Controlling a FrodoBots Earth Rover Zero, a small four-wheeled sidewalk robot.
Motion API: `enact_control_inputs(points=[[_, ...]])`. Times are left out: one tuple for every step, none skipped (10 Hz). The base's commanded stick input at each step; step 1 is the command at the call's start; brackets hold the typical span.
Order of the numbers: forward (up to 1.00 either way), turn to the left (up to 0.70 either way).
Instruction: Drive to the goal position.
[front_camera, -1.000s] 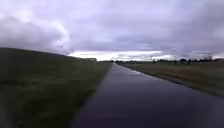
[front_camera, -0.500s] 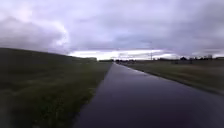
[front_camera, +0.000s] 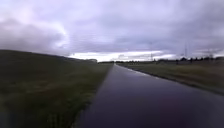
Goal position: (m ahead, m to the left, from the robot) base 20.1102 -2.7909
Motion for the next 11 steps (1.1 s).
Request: enact_control_inputs(points=[[0.70, 0.00], [0.70, 0.00], [0.70, 0.00], [0.70, 0.00], [0.70, 0.00], [0.70, 0.00], [0.70, 0.00], [0.70, 0.00], [0.70, 0.00], [0.70, 0.00], [0.70, -0.09]])
